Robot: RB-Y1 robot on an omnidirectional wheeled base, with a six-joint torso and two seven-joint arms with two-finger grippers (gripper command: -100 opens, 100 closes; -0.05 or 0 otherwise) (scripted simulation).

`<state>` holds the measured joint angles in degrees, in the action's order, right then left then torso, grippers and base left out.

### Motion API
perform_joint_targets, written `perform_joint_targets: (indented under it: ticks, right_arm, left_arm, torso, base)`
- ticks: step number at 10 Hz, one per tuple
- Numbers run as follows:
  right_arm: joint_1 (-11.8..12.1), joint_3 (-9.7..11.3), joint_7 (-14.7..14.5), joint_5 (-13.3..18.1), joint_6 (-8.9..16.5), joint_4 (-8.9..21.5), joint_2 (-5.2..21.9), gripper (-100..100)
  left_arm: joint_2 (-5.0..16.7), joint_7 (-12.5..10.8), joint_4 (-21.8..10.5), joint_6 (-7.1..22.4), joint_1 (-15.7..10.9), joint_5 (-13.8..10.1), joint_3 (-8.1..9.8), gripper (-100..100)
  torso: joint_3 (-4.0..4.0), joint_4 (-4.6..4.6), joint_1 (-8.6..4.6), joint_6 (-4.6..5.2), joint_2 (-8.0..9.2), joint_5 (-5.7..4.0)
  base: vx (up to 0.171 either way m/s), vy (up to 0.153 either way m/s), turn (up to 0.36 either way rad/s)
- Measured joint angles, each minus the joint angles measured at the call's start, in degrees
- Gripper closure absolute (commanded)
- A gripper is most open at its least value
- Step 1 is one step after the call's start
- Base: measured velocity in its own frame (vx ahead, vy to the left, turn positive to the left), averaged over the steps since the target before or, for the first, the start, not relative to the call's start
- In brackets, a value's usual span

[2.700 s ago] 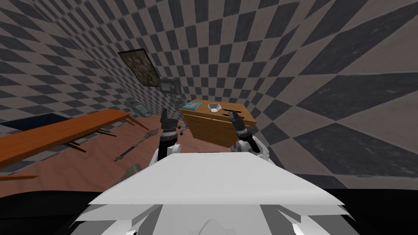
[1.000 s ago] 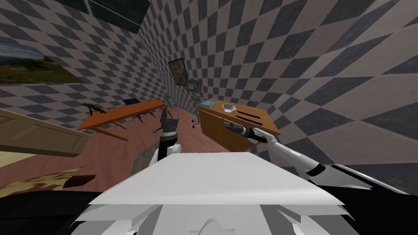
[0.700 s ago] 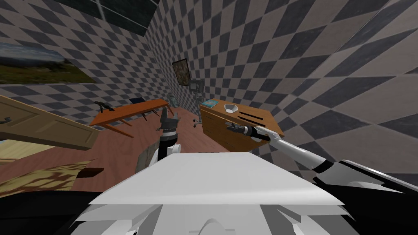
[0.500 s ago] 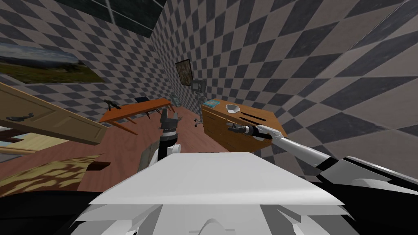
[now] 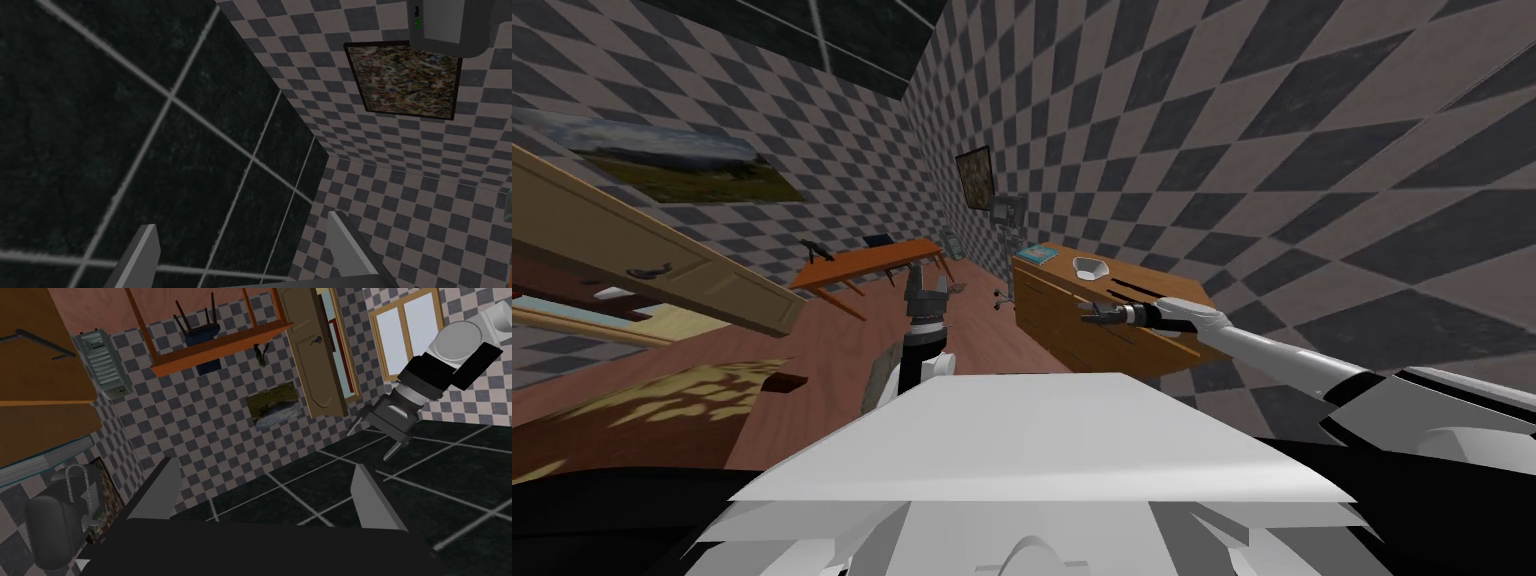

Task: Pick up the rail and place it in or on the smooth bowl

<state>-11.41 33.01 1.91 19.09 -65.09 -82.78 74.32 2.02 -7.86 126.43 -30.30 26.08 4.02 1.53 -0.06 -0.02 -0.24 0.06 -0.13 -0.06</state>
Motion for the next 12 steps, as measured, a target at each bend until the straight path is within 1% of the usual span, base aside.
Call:
perform_joint_targets:
  ticks: [1,2,3,4,5,6,7,8,9,10,11,12]
  right_arm:
    - [-0.7,0.7,0.3,0.6,-0.5,0.8,1.8,-100]
    - [-2.2,2.1,0.4,2.0,-1.3,2.7,3.3,-100]
    - [-2.7,2.7,0.5,2.6,-1.6,3.3,5.2,-100]
    - [-4.1,4.0,1.1,3.9,-2.0,4.2,7.0,-100]
    - [-4.8,4.7,1.1,4.5,-2.9,6.0,8.7,-100]
    - [-6.7,6.2,1.6,6.0,-3.7,7.7,10.3,-100]
    - [-8.1,7.1,2.1,7.0,-4.5,9.6,11.4,-100]
    - [-9.9,8.6,2.6,8.6,-5.3,11.9,12.5,-100]
    - [-10.0,9.2,2.7,9.0,-5.5,12.4,14.2,-100]
    - [-10.8,10.5,2.5,10.0,-6.4,14.5,15.8,-100]
    - [-11.6,11.2,2.7,10.7,-7.0,15.4,17.4,-100]
    - [-13.7,12.7,3.4,12.6,-8.2,18.1,18.5,-100]
  left_arm:
    - [0.0,0.0,0.0,0.0,0.0,0.0,0.01,0]
    - [0.0,0.0,0.0,0.0,0.0,0.0,0.0,0]
    - [0.0,0.0,0.0,0.0,0.0,0.0,0.01,0]
    - [0.0,0.0,0.0,0.0,0.0,0.0,0.0,0]
    - [0.0,0.0,0.0,0.0,0.0,0.0,0.01,0]
    - [0.0,0.0,0.0,0.0,0.0,0.0,0.0,0]
    - [0.0,0.0,0.0,0.0,0.0,0.0,0.01,0]
    - [0.0,0.0,0.0,0.0,0.0,0.0,0.01,0]
    - [0.0,0.0,0.0,0.0,0.0,0.0,0.01,0]
    - [0.0,0.0,0.0,0.0,0.0,0.0,0.01,0]
    - [0.0,0.0,0.0,0.0,0.0,0.0,0.01,0]
    - [0.0,0.0,0.0,0.0,0.0,0.0,0.01,0]
  torso:
    - [0.01,0.0,-0.01,0.06,0.01,-0.01]
    - [-0.01,-0.01,-0.02,0.02,-0.02,-0.01]
    - [0.0,0.0,-0.01,0.06,-0.01,-0.01]
    - [-0.02,-0.01,-0.01,0.02,-0.04,0.0]
    - [-0.02,-0.01,-0.03,0.07,-0.04,-0.01]
    - [-0.05,-0.02,-0.03,0.02,-0.08,-0.01]
    - [-0.04,-0.02,-0.04,0.07,-0.07,-0.02]
    - [-0.07,-0.03,-0.08,0.04,-0.12,-0.03]
    - [-0.06,-0.02,-0.07,0.08,-0.1,-0.03]
    - [-0.09,-0.03,-0.08,0.05,-0.16,-0.03]
    - [-0.09,-0.03,-0.06,0.08,-0.15,-0.03]
    - [-0.12,-0.05,-0.08,0.04,-0.2,-0.03]
  base:
    - [0.01,-0.019,0.166]
    - [0.009,-0.018,0.114]
    - [0.016,-0.021,0.164]
    - [0.018,-0.023,0.096]
    - [0.027,-0.026,0.174]
    - [0.022,-0.029,0.096]
    - [0.037,-0.04,0.143]
    - [0.032,-0.036,0.084]
    - [0.055,-0.035,0.146]
    - [0.047,-0.037,0.065]
    - [0.059,-0.04,0.134]
    - [0.059,-0.041,0.07]
